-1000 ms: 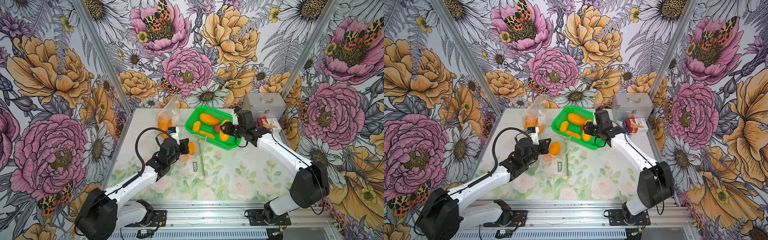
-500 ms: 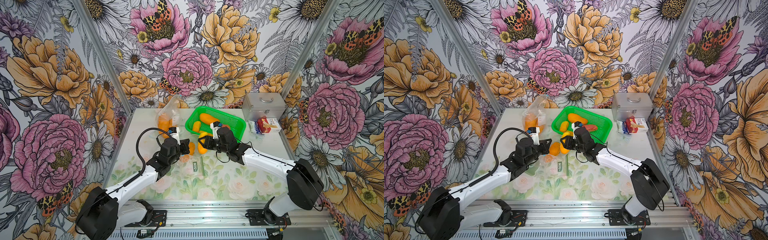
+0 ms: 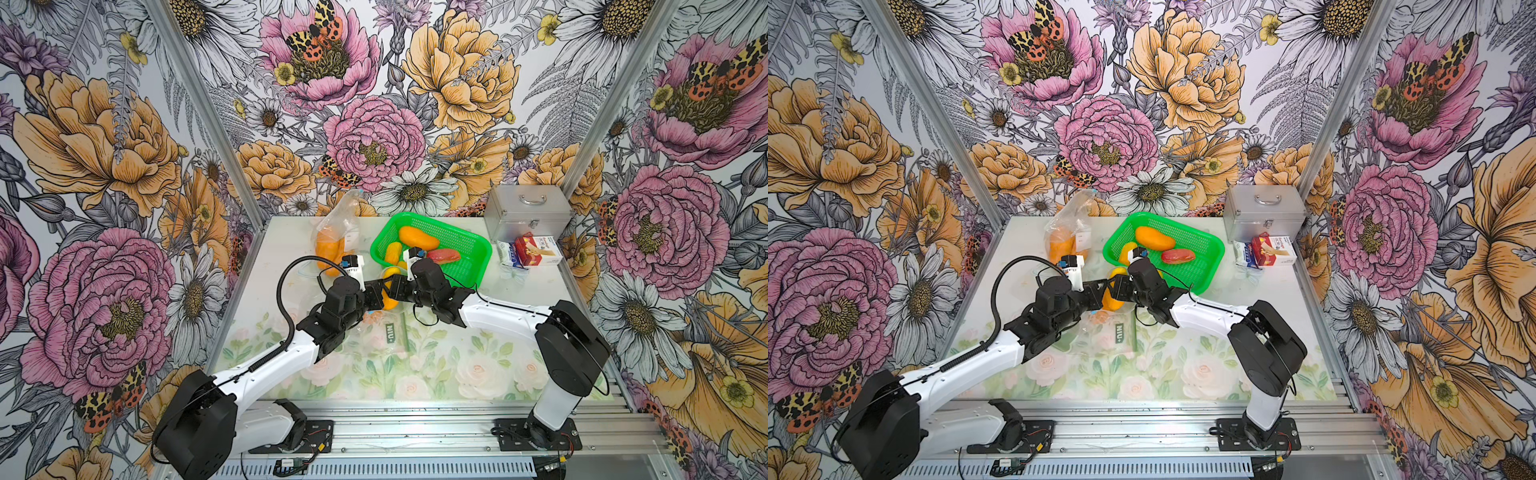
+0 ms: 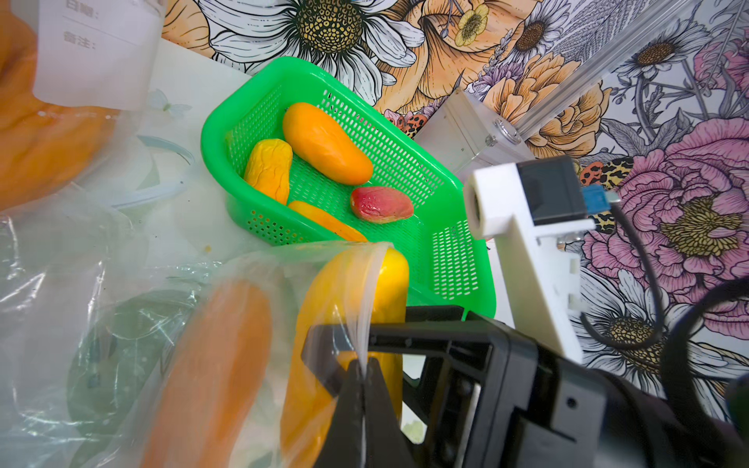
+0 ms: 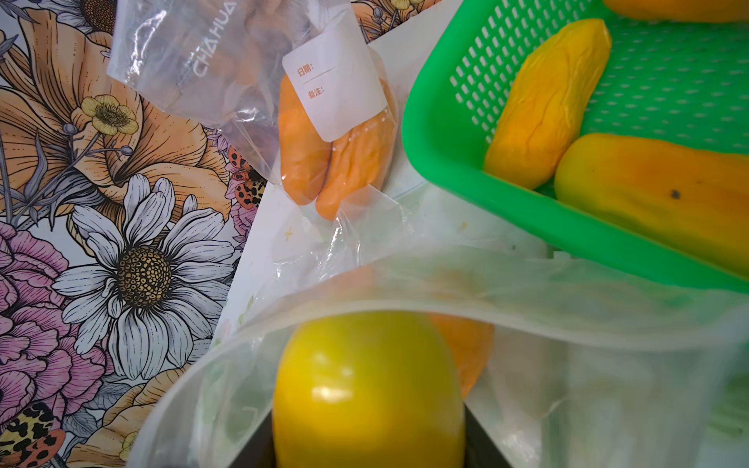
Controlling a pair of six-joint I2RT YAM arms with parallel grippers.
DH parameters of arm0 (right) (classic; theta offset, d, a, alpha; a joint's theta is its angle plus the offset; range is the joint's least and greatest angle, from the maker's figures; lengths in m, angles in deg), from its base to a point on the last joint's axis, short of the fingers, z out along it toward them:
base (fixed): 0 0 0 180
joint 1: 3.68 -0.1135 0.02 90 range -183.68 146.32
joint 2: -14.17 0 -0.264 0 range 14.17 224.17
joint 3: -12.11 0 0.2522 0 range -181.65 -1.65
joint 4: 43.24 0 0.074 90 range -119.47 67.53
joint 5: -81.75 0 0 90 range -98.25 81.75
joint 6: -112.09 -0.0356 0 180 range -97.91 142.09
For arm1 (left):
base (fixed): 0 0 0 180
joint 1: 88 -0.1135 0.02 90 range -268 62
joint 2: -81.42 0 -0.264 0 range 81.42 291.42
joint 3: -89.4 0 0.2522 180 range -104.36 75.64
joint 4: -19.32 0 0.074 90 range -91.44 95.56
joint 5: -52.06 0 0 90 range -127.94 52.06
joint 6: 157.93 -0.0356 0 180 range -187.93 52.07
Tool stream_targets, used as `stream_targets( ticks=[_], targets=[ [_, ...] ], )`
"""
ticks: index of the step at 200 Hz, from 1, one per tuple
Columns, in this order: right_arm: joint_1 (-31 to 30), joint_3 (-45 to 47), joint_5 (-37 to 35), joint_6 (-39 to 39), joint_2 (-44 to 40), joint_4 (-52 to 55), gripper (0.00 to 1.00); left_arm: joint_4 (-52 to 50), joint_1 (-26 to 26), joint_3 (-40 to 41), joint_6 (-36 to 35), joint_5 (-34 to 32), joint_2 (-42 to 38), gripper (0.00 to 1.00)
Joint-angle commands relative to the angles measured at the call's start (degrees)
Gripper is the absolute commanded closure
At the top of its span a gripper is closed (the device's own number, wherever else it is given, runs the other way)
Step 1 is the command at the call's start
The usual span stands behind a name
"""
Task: Place the mango in a zip-top bag and seal the zipper
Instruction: Place the mango in the zipper food storage bag, then pick up the mango from the basket.
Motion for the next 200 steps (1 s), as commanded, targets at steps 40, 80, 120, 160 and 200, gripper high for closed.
stream_targets(
  ticks=[40,80,120,160,200],
  targets=[
    [-0.18,-2.1,-4.5,1.58,-1.08,5.71,0.16,1.24,-0.1,-1.29,1.15,-2.62,-0.87,1.0],
    [0.74,-3.56,-5.73,4.67,-6.68,10.06,0.15,1.31,-1.21,-0.26,1.68,-2.27,-1.69,1.0],
    [3.22,-9.96,-11.02,10.11,-11.58,24.39,0.15,1.4,-1.67,0.29,1.69,-2.02,-2.43,1.0],
    [10.88,-19.57,-6.11,15.65,-6.89,38.79,0.15,1.5,-2.11,0.37,1.64,-1.67,-2.5,1.0],
    [17.27,-32.65,4.95,29.92,4.16,48.92,0.21,1.53,-2.83,0.38,1.86,-0.71,-2.81,1.0]
  ],
)
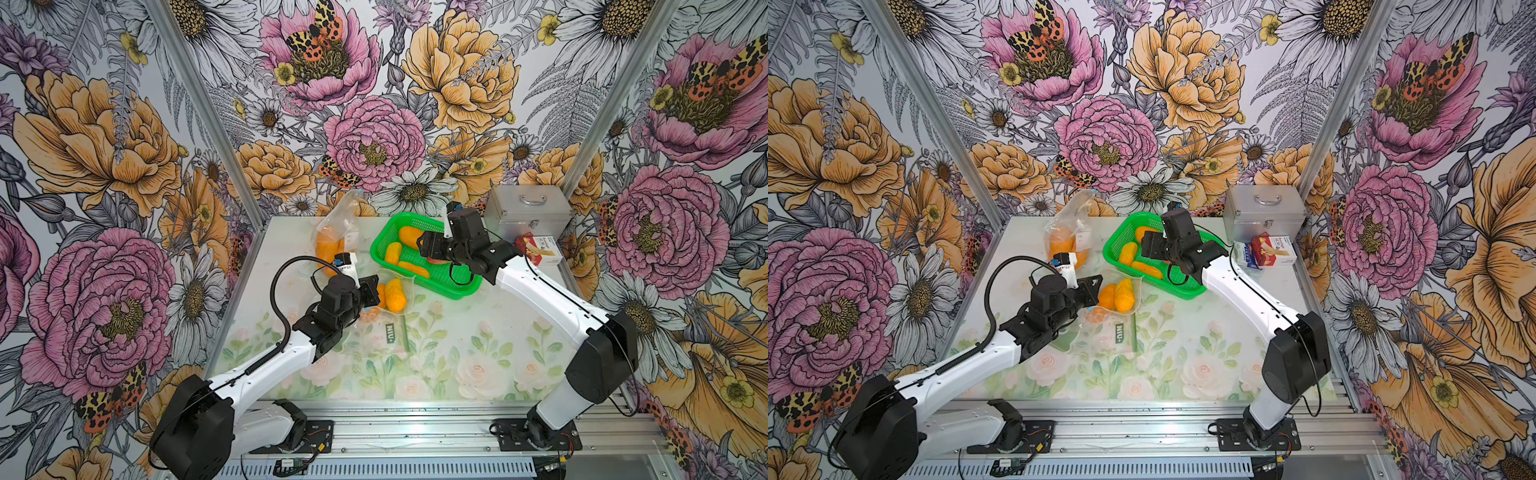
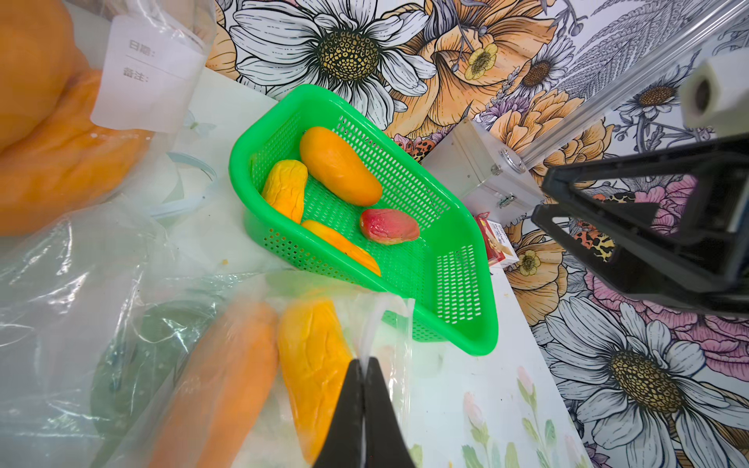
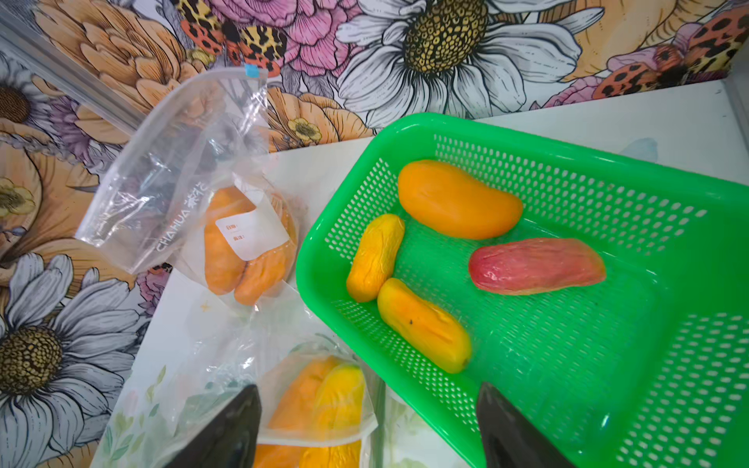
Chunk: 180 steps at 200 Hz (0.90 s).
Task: Place the mango in a zip-top bag and seal the zipper
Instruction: Pick up the mango from the basket.
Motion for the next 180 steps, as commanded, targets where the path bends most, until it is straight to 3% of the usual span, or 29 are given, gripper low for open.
stream_targets(
  ticks=[1,18,43,82,137,180],
  targets=[
    [2.5,-6.77,7.05,12.0,6.72,11.25,0.21,1.5,-0.86,0.38,0.36,0.52,-1.58,1.0],
    [5.33,-10.93,11.56,17.87,11.05,13.57,0.21,1.57,-1.27,0.39,0.6,1.16,-1.67,1.0],
    [8.84,-14.78,18.91,21.66,16.68,14.67,0.29,1.66,-1.72,0.37,1.05,1.84,-1.88,1.0],
    [9.9,-17.84,21.48,24.64,23.43,14.7,0.32,1.66,-2.16,0.2,1.13,2.24,-1.88,1.0],
    [9.36,-23.21,17.38,26.44,31.0,14.69,0.31,1.66,-2.66,0.3,1.25,2.68,-2.1,1.0],
    [7.55,-26.96,15.19,28.68,33.79,14.73,0.22,1.69,-2.78,0.43,1.28,2.68,-2.12,1.0]
  ],
)
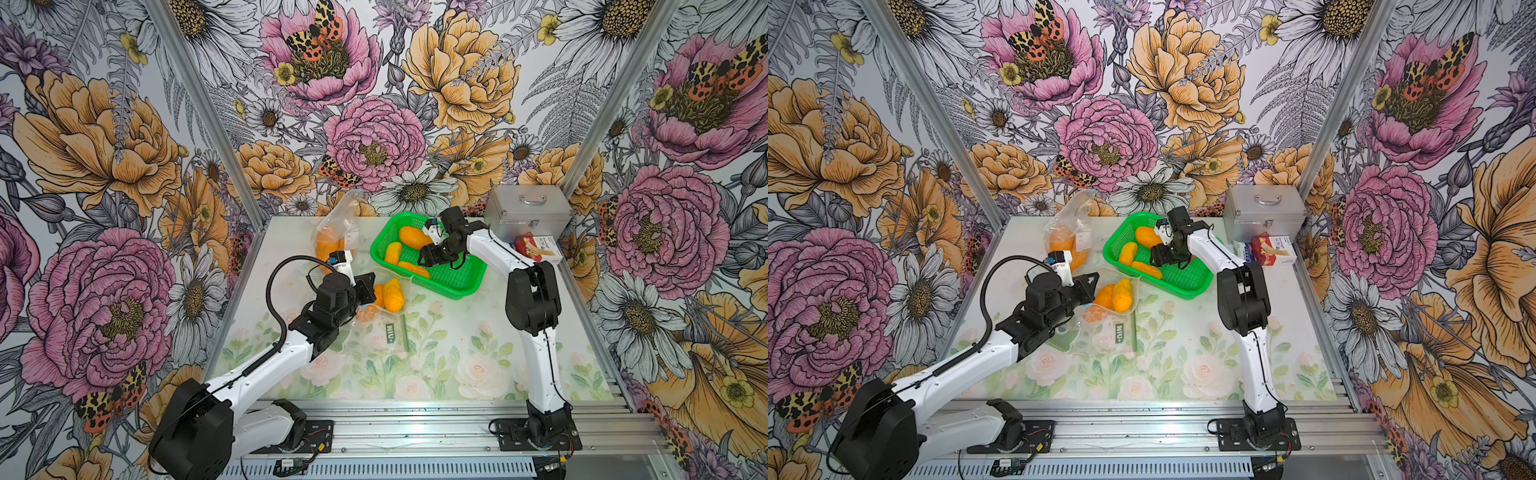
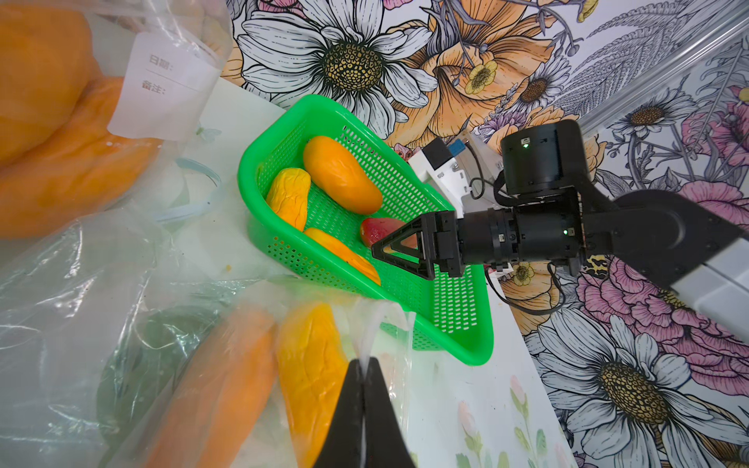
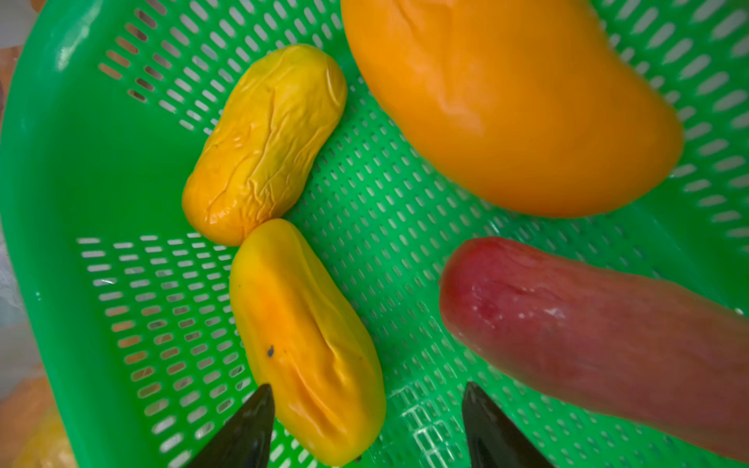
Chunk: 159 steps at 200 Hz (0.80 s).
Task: Place the mango in a zip-top bag and seal the zipper
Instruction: Pick up the mango from the basket.
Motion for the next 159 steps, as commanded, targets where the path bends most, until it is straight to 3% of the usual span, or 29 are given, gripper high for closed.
stream_targets(
  ticks=[1,64,159],
  targets=[
    [-1.25,-3.49,-1.58,2.27,1.21,-0.25,0.22,1.67,-0.64,0.4,0.18,0.72,-1.43,1.0],
    [-2.35,-5.44,-0.42,4.82,4.55,-0.03,0.18,1.71,-0.76,0.2,0.07,1.13,-1.51,1.0],
    [-3.6,-9.24,-8.5,6.85,9.97,4.75,0.14,1.74,-0.64,0.36,0.67,1.26,-1.35,1.0]
  ],
)
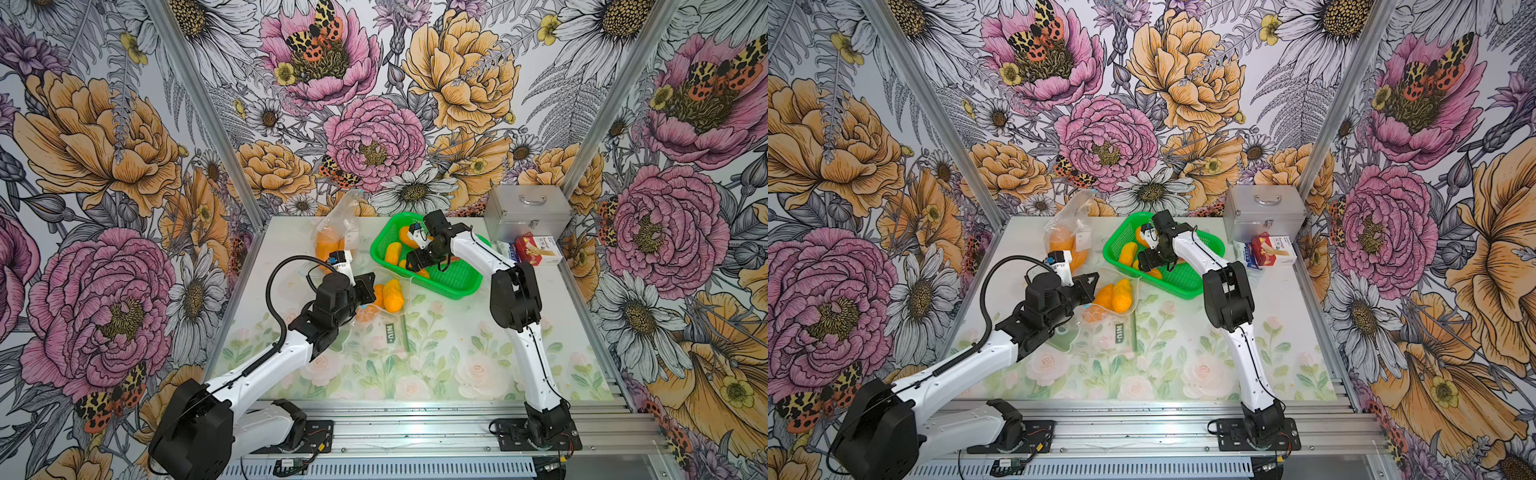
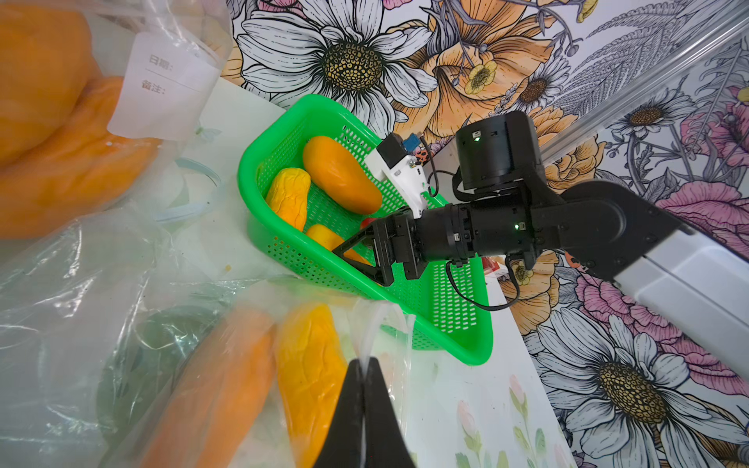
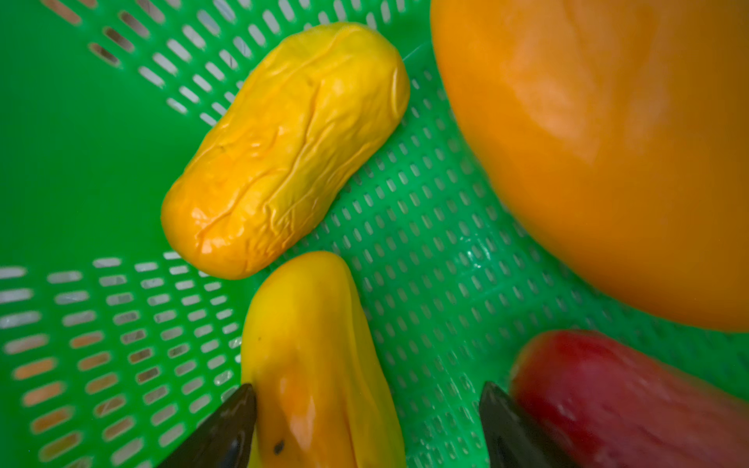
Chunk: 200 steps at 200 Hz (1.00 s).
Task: Place the mango in a zip-top bag and seal the zipper
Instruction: Pick up the mango from the basket.
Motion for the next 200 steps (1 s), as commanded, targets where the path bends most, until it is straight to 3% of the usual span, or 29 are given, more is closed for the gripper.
stream_targets(
  ticks=[1,42,88,115,158,183,200],
  targets=[
    [-0.38,-0.95,-4.61,1.84,2.49,2.75,0.14,1.74,-0.46,0.37,0.66,1.01,-1.26,1.0],
    [-0.35,-1.13,-4.65,2.15,3.46,4.07,0.14,1.74,-0.46,0.42,0.76,1.01,-1.29,1.0],
    [-0.24,1.67,6.73,5.35,1.42,6.06,0.13,1.74,-0.46,0.57,0.76,0.79,-1.58,1.0],
    [-0.08,2.23,7.63,6.38,-0.61,6.22,0.08,1.74,-0.46,0.38,0.84,0.86,-1.28,1.0],
    [0.04,0.6,1.21,6.42,1.53,8.0,0.07,1.74,-0.4,0.32,0.85,0.79,-1.0,1.0],
    [0.08,0.02,-5.6,4.66,3.49,8.86,0.13,1.74,-0.41,0.21,0.7,0.78,-1.04,1.0],
    [0.39,-0.06,-6.46,4.17,3.82,8.91,0.18,1.74,-0.39,0.2,0.71,0.74,-0.92,1.0]
  ],
)
